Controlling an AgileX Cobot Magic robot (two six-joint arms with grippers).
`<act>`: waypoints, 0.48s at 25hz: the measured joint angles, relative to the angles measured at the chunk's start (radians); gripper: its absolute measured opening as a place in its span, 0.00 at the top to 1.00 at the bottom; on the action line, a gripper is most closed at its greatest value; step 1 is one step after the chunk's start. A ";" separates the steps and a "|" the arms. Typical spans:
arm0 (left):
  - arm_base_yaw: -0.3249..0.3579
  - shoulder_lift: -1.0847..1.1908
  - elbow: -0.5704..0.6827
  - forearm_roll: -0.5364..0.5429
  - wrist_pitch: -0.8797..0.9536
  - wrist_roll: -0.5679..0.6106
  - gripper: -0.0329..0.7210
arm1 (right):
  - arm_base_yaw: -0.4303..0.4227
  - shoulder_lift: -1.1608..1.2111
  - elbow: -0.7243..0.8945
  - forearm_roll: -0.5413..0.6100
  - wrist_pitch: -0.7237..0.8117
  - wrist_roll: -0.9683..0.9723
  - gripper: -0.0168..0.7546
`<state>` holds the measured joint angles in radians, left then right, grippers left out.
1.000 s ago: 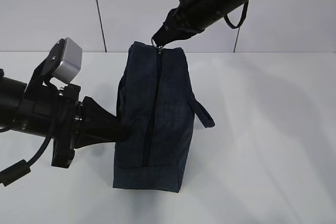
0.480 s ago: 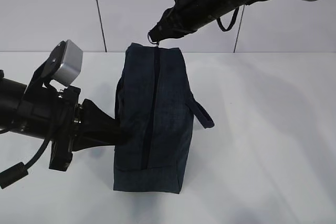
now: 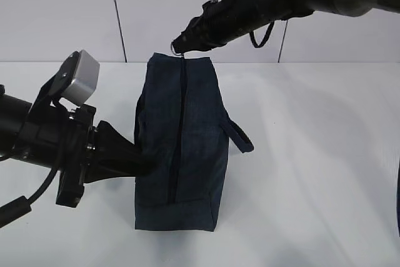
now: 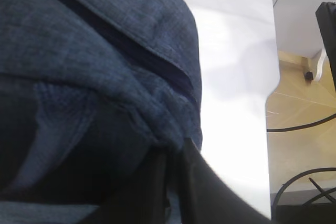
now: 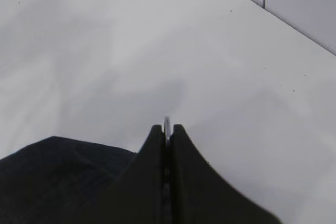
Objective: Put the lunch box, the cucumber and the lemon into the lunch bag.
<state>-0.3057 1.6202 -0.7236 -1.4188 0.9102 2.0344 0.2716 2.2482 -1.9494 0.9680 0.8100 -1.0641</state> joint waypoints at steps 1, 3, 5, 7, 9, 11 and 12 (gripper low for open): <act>0.000 0.000 0.000 0.002 0.000 0.000 0.94 | 0.000 0.011 -0.004 0.012 -0.001 0.000 0.95; 0.000 0.000 0.000 0.004 0.000 0.000 0.94 | -0.006 0.029 -0.012 0.041 -0.001 0.000 0.95; 0.000 0.000 0.000 0.004 -0.002 -0.002 0.94 | -0.019 0.045 -0.020 0.073 0.001 0.008 0.95; 0.000 0.000 0.000 0.004 -0.003 -0.002 0.94 | -0.034 0.058 -0.031 0.111 0.015 0.018 0.95; 0.000 0.000 0.000 0.004 -0.003 -0.002 0.94 | -0.051 0.077 -0.047 0.141 0.046 0.032 0.95; 0.000 0.000 -0.002 0.004 -0.004 -0.002 0.94 | -0.067 0.098 -0.069 0.185 0.086 0.041 0.95; 0.000 0.000 -0.002 0.004 -0.006 -0.002 0.94 | -0.075 0.113 -0.078 0.205 0.105 0.050 0.95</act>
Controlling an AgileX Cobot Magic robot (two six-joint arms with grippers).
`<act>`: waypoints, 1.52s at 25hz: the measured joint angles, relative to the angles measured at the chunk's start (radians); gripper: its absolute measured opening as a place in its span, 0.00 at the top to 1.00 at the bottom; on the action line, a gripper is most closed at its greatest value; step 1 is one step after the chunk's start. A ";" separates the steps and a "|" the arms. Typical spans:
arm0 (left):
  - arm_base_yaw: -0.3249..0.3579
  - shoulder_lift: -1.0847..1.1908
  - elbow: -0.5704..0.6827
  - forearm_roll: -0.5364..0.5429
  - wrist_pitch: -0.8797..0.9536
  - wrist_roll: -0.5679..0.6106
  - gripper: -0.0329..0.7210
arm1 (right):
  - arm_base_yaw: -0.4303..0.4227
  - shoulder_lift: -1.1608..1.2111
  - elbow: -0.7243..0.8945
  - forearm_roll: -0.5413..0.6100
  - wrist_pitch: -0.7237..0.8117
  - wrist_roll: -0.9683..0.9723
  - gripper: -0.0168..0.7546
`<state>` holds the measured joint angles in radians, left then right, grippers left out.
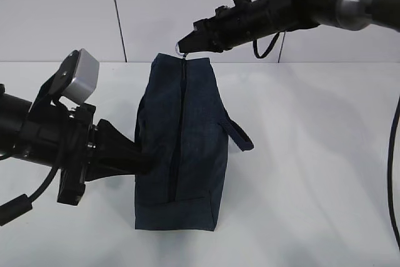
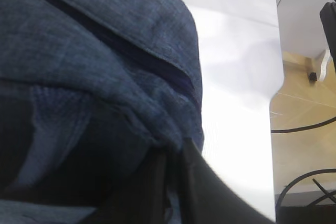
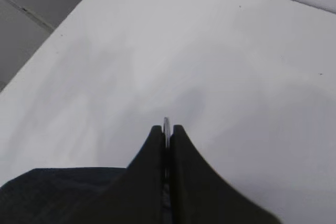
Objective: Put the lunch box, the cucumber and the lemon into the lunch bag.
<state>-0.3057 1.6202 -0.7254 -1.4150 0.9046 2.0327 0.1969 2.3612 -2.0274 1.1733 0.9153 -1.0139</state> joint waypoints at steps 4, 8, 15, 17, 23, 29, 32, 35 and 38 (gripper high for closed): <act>0.000 0.000 0.000 0.001 -0.004 0.000 0.94 | -0.013 0.044 -0.032 0.041 0.045 0.021 0.95; 0.000 0.000 0.000 0.004 -0.004 0.000 0.94 | -0.013 0.052 -0.040 0.046 0.051 0.033 0.95; 0.000 0.000 0.000 0.004 -0.006 0.000 0.94 | -0.013 0.066 -0.042 0.072 0.065 0.045 0.95; 0.000 0.000 0.000 -0.010 -0.006 -0.002 0.94 | -0.013 0.066 -0.042 0.083 0.069 0.045 0.95; -0.006 0.000 0.002 -0.144 -0.006 -0.046 0.84 | -0.017 0.066 -0.042 0.087 0.090 0.045 0.95; -0.006 0.000 0.002 -0.219 -0.006 -0.222 0.34 | -0.017 0.066 -0.042 0.087 0.101 0.045 0.95; -0.006 -0.022 0.002 -0.215 -0.006 -0.302 0.25 | -0.017 0.066 -0.042 0.087 0.105 0.045 0.95; -0.006 -0.071 0.002 -0.213 -0.013 -0.360 0.25 | -0.017 0.068 -0.042 0.091 0.111 0.045 0.95; -0.006 -0.151 0.003 -0.253 -0.059 -0.401 0.29 | -0.017 0.068 -0.042 0.095 0.118 0.045 0.95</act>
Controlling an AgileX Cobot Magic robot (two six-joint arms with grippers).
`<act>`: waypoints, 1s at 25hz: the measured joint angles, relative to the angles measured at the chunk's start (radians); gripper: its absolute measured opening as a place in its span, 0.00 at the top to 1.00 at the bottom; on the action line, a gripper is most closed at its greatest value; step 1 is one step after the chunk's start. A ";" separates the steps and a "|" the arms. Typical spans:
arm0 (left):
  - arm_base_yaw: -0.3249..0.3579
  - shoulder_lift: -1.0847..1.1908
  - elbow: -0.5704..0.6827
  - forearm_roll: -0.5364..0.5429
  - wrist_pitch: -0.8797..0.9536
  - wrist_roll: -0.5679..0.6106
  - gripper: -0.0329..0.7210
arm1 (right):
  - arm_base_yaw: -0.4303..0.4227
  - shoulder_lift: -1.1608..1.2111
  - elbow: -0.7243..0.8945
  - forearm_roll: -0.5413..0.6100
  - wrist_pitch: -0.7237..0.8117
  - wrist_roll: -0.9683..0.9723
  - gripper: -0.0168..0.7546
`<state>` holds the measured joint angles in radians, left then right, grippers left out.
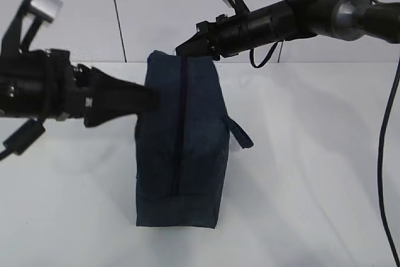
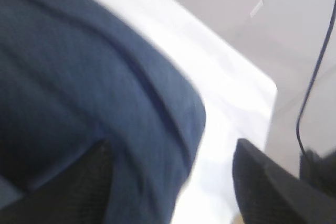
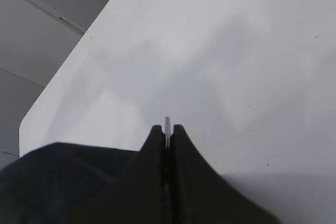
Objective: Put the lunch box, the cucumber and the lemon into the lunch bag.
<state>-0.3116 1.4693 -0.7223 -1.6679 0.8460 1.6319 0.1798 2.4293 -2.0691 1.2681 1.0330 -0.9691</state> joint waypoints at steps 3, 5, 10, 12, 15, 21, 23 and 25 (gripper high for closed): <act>-0.002 -0.097 -0.034 -0.034 -0.137 -0.064 0.32 | 0.000 0.000 0.000 0.002 0.002 -0.001 0.95; -0.002 -0.146 -0.078 -0.042 -0.253 -0.124 0.33 | 0.000 0.000 0.000 0.015 0.010 -0.001 0.95; -0.002 -0.151 -0.217 -0.064 -0.446 -0.194 0.33 | 0.000 0.000 0.000 0.037 0.029 -0.004 0.95; -0.002 -0.122 -0.253 -0.068 -0.462 -0.200 0.33 | 0.000 0.000 0.000 0.039 0.031 -0.004 0.95; -0.002 -0.072 -0.277 -0.068 -0.466 -0.201 0.34 | 0.000 0.000 0.000 0.043 0.040 -0.004 0.95; -0.002 -0.014 -0.280 -0.068 -0.440 -0.203 0.34 | 0.000 0.000 0.000 0.045 0.044 -0.004 0.95; -0.002 -0.012 -0.280 -0.068 -0.439 -0.205 0.34 | 0.000 0.000 0.000 0.045 0.044 -0.004 0.95; -0.004 -0.012 -0.281 -0.070 -0.456 -0.223 0.34 | 0.000 0.000 0.000 0.045 0.044 -0.004 0.95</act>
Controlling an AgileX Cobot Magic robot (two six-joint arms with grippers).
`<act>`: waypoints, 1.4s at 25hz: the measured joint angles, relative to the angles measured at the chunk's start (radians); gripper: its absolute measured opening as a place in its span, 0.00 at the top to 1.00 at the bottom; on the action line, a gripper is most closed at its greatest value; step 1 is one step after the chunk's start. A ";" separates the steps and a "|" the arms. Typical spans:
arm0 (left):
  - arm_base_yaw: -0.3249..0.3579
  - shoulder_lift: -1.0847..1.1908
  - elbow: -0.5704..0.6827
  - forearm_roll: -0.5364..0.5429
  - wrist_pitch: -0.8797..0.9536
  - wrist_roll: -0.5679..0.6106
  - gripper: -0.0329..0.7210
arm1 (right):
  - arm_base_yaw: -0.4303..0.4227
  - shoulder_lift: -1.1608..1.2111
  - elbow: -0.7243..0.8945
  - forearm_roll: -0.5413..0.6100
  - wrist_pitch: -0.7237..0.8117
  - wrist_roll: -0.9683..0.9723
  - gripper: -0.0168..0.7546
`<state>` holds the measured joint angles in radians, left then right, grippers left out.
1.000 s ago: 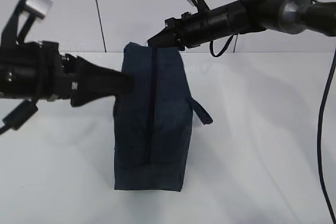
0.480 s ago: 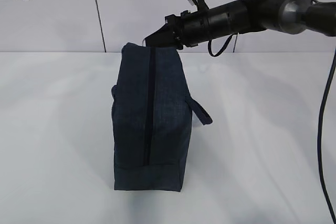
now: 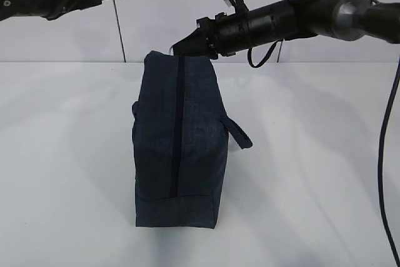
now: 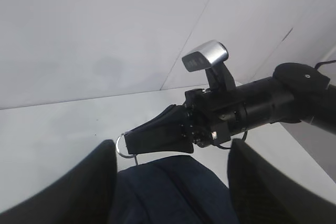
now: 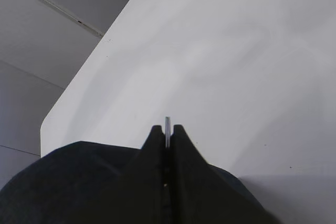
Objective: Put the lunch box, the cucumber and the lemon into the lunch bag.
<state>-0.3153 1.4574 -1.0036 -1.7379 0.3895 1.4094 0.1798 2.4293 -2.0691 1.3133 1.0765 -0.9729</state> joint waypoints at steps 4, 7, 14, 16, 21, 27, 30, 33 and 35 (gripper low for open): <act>0.000 0.008 0.000 0.000 -0.022 -0.016 0.34 | 0.000 0.000 0.000 0.000 0.004 0.000 0.95; 0.000 0.020 0.000 0.000 -0.023 -0.024 0.34 | 0.000 0.000 0.000 0.000 0.009 0.000 0.95; 0.000 0.069 -0.007 0.118 0.114 -0.098 0.34 | 0.000 0.000 0.000 0.000 0.011 0.000 0.95; 0.000 0.087 -0.035 0.237 0.170 -0.199 0.34 | 0.000 0.000 0.000 0.000 0.013 0.000 0.95; 0.000 0.101 -0.144 0.522 0.230 -0.482 0.34 | 0.000 0.000 0.000 -0.002 0.019 -0.004 0.95; 0.000 0.160 -0.309 0.856 0.328 -0.826 0.34 | 0.000 0.000 0.000 -0.003 0.023 -0.004 0.95; 0.000 0.216 -0.364 0.920 0.388 -0.893 0.34 | 0.000 0.000 -0.001 -0.003 0.023 -0.004 0.95; 0.000 0.263 -0.414 0.941 0.407 -0.946 0.34 | 0.000 0.000 -0.001 -0.003 0.023 -0.004 0.95; 0.000 0.292 -0.445 0.968 0.414 -0.984 0.34 | 0.000 0.000 -0.001 -0.003 0.025 -0.004 0.95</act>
<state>-0.3153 1.7498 -1.4485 -0.7703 0.8038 0.4249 0.1798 2.4297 -2.0697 1.3099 1.1016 -0.9770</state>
